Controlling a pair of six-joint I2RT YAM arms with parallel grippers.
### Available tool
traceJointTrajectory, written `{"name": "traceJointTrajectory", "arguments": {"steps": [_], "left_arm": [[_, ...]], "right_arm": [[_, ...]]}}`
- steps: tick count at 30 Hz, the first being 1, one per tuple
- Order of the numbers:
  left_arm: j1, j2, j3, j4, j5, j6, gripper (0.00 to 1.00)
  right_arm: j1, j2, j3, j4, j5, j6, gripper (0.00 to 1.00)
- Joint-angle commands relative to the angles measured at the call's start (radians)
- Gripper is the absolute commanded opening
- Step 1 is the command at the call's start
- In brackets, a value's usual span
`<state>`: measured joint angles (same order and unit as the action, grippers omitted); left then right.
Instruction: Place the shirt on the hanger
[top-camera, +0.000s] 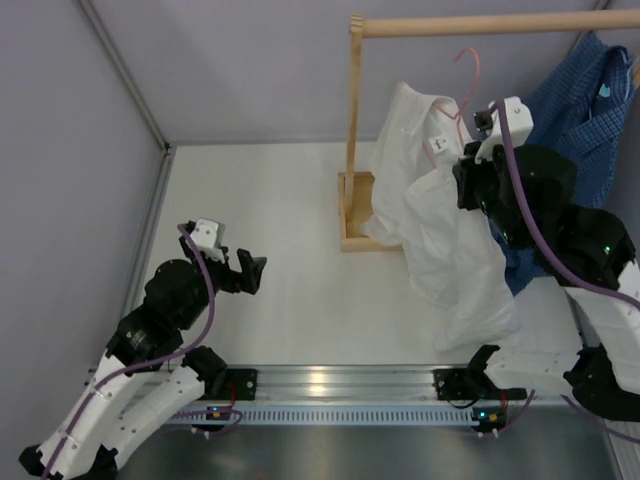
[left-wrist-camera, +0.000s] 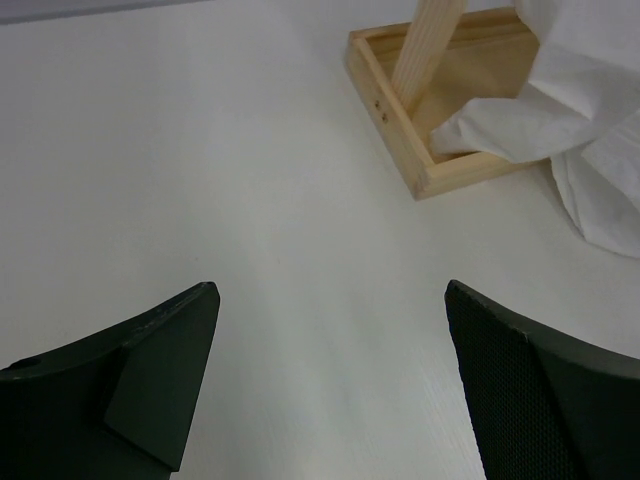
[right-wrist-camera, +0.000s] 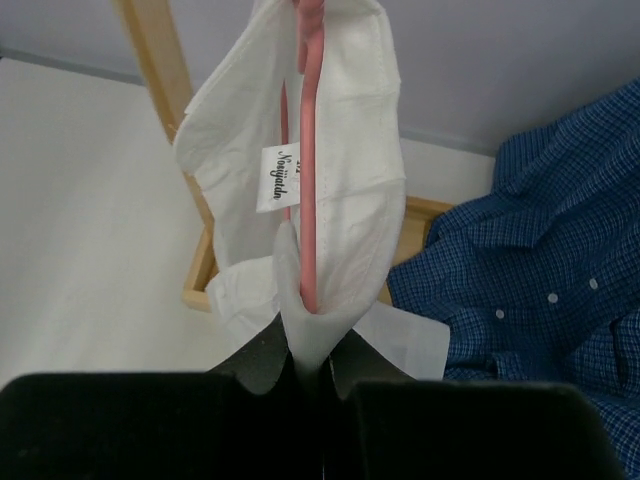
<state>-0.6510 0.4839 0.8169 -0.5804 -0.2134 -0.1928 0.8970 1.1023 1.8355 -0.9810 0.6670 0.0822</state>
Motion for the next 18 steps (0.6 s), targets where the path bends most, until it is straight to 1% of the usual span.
{"name": "traceJointTrajectory", "arguments": {"steps": [1, 2, 4, 6, 9, 10, 12, 13, 14, 16, 18], "left_arm": [[0.097, -0.013, -0.033, 0.048, -0.024, -0.031, 0.98], [0.114, -0.01, -0.044, 0.05, -0.036, -0.028, 0.98], [0.151, 0.001, -0.041, 0.039, -0.078, -0.039, 0.98], [0.165, 0.004, -0.042, 0.031, -0.108, -0.042, 0.98], [0.169, -0.001, -0.045, 0.022, -0.144, -0.051, 0.98], [0.169, -0.002, -0.047, 0.021, -0.152, -0.051, 0.98], [0.171, -0.002, -0.05, 0.021, -0.152, -0.051, 0.98], [0.172, -0.001, -0.048, 0.021, -0.152, -0.05, 0.98], [0.172, 0.004, -0.05, 0.021, -0.153, -0.05, 0.98], [0.171, 0.005, -0.048, 0.02, -0.155, -0.05, 0.98], [0.172, 0.005, -0.048, 0.019, -0.158, -0.048, 0.98]], "right_arm": [[-0.22, 0.017, 0.048, 0.05, -0.257, 0.047, 0.0], [-0.233, 0.021, 0.047, 0.088, -0.276, 0.041, 0.0], [-0.243, 0.037, 0.06, 0.113, -0.273, 0.021, 0.0], [-0.253, 0.071, 0.119, 0.116, -0.264, 0.004, 0.0], [-0.305, 0.117, 0.197, 0.116, -0.285, -0.025, 0.0], [-0.343, 0.129, 0.215, 0.116, -0.297, -0.035, 0.0], [-0.391, 0.165, 0.264, 0.113, -0.365, -0.038, 0.0], [-0.441, 0.18, 0.28, 0.107, -0.392, -0.035, 0.0], [-0.464, 0.197, 0.304, 0.102, -0.443, -0.035, 0.0], [-0.519, 0.247, 0.324, 0.093, -0.489, -0.033, 0.0], [-0.549, 0.286, 0.346, 0.093, -0.543, -0.035, 0.0]]}}
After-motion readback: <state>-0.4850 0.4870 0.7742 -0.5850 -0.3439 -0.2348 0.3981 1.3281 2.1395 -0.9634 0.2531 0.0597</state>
